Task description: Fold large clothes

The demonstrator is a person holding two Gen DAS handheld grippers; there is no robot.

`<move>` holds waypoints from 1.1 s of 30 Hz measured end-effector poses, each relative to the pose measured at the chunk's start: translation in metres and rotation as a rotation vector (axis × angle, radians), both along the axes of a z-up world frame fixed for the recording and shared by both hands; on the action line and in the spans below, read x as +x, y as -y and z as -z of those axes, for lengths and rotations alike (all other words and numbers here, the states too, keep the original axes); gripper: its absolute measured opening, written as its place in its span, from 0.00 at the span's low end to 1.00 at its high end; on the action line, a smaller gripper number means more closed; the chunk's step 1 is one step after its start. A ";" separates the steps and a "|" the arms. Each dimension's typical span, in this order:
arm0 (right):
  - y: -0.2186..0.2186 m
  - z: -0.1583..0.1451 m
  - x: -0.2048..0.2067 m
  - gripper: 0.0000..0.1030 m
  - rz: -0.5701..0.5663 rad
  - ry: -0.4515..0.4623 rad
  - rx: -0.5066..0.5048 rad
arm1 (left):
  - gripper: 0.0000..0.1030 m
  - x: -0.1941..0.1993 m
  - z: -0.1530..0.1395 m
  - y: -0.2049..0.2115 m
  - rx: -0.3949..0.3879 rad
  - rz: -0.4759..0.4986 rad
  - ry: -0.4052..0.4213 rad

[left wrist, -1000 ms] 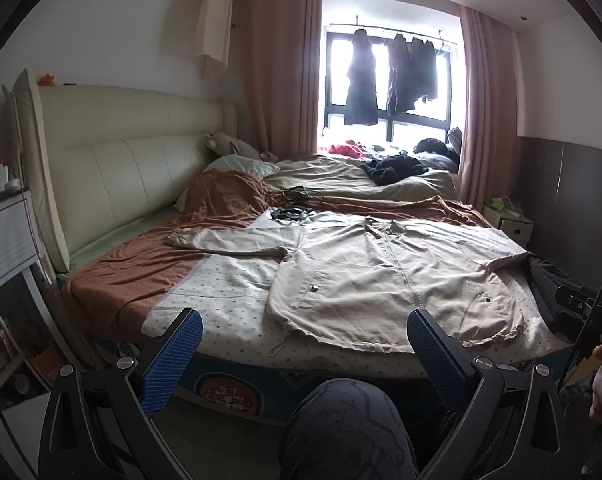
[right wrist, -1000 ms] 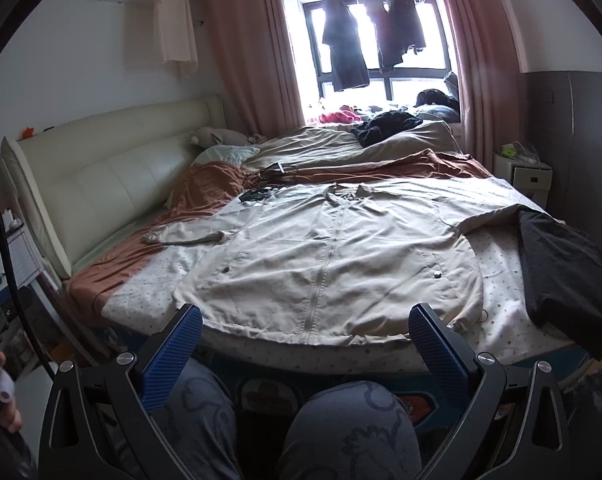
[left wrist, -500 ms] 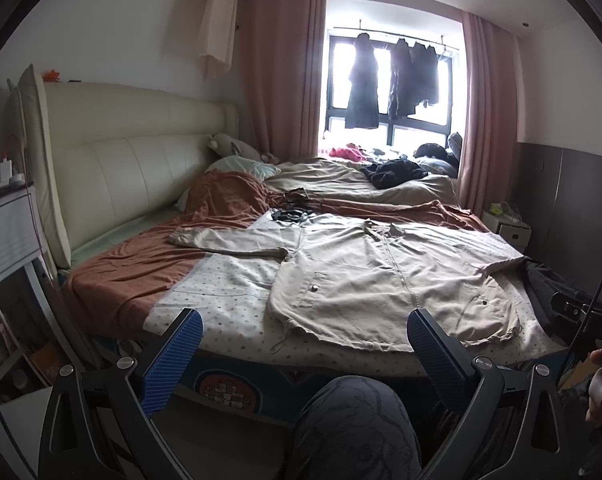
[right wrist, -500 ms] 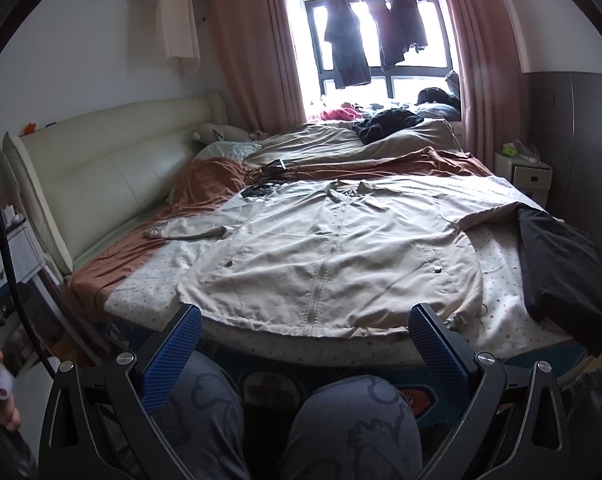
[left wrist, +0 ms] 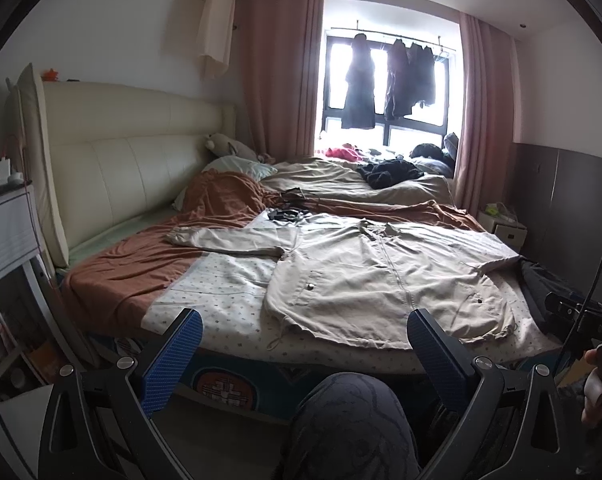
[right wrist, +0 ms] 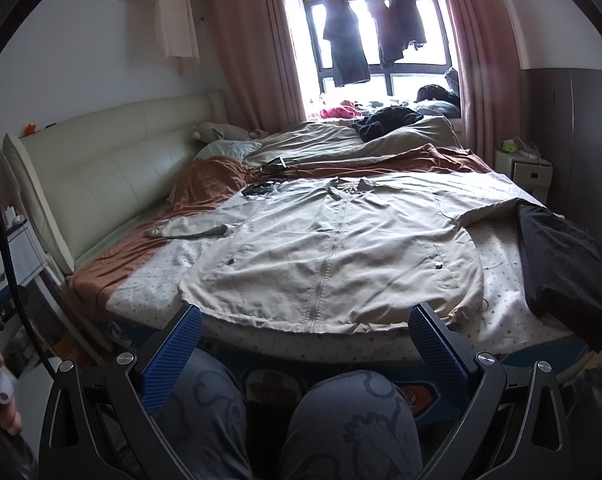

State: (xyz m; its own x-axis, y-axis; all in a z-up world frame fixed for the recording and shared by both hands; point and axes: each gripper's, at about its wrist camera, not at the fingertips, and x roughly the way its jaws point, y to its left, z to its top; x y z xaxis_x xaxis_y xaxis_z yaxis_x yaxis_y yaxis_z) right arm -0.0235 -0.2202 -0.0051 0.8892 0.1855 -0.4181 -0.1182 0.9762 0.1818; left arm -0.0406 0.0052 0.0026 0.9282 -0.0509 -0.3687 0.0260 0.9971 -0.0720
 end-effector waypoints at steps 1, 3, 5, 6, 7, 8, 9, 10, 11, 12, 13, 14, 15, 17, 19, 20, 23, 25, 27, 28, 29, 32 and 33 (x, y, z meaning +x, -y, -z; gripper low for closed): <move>0.000 0.000 0.000 1.00 0.001 0.001 0.000 | 0.99 0.000 0.000 0.000 0.000 -0.001 -0.001; 0.000 0.000 -0.001 1.00 0.003 0.002 0.004 | 0.99 0.000 0.000 0.000 0.000 0.002 0.000; 0.000 0.000 -0.001 1.00 0.003 0.002 0.009 | 0.99 0.001 -0.001 0.001 0.002 0.003 0.000; -0.001 0.000 -0.002 1.00 0.002 0.002 0.008 | 0.99 0.001 -0.001 0.001 0.003 0.002 0.001; 0.000 0.000 -0.001 1.00 0.002 0.003 0.006 | 0.99 0.001 -0.001 0.001 0.001 0.001 0.002; 0.001 0.000 -0.001 1.00 0.003 0.003 0.007 | 0.99 0.001 -0.002 0.000 0.000 0.001 0.004; 0.000 0.000 -0.001 1.00 0.002 0.004 0.006 | 0.99 0.001 -0.002 -0.001 -0.002 0.001 0.005; 0.000 0.000 -0.001 1.00 0.002 0.002 0.006 | 0.99 0.001 -0.002 -0.002 -0.004 -0.002 0.006; -0.001 0.000 -0.001 1.00 0.001 0.001 0.005 | 0.99 0.002 -0.002 -0.003 -0.008 -0.002 0.006; -0.001 0.000 -0.001 1.00 0.000 -0.001 0.005 | 0.99 0.002 -0.001 -0.003 -0.011 -0.001 0.005; -0.002 -0.001 0.000 1.00 -0.002 -0.003 0.006 | 0.99 0.002 -0.001 -0.004 -0.013 -0.001 0.005; -0.003 -0.001 0.002 1.00 -0.003 -0.004 0.006 | 0.99 0.001 -0.001 -0.004 -0.013 -0.001 0.005; -0.004 -0.001 0.002 1.00 -0.003 -0.007 0.005 | 0.99 0.001 0.000 -0.004 -0.012 -0.002 0.005; -0.006 -0.001 0.006 1.00 -0.006 -0.012 0.004 | 0.99 0.001 0.000 -0.006 -0.014 -0.005 0.008; -0.009 -0.001 0.008 1.00 -0.006 -0.014 0.002 | 0.99 0.001 0.000 -0.008 -0.019 -0.009 0.013; -0.011 0.000 0.009 1.00 -0.008 -0.016 0.002 | 0.99 0.001 0.000 -0.008 -0.021 -0.010 0.014; -0.014 0.001 0.014 1.00 -0.010 -0.018 -0.004 | 0.99 0.002 0.000 -0.010 -0.025 -0.011 0.009; -0.016 0.001 0.020 1.00 -0.013 -0.021 -0.003 | 0.99 0.006 0.001 -0.012 -0.030 -0.016 0.006; -0.018 0.001 0.026 1.00 -0.016 -0.027 -0.003 | 0.99 0.011 0.002 -0.015 -0.037 -0.021 -0.002; -0.019 0.001 0.030 1.00 -0.018 -0.029 -0.004 | 0.99 0.014 0.003 -0.017 -0.041 -0.023 -0.006; -0.021 0.001 0.034 1.00 -0.020 -0.031 -0.005 | 0.99 0.017 0.003 -0.019 -0.045 -0.026 -0.009; -0.027 0.001 0.049 1.00 -0.030 -0.039 -0.006 | 0.99 0.027 0.007 -0.024 -0.053 -0.034 -0.018; -0.030 0.001 0.055 1.00 -0.035 -0.041 -0.007 | 0.99 0.032 0.008 -0.026 -0.055 -0.038 -0.023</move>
State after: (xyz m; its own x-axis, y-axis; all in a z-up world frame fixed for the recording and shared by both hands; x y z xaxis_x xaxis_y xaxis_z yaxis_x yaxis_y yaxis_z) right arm 0.0315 -0.1907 -0.0058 0.8644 0.2130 -0.4555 -0.1446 0.9729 0.1806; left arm -0.0088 0.0314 -0.0057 0.9210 -0.0364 -0.3879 -0.0141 0.9919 -0.1265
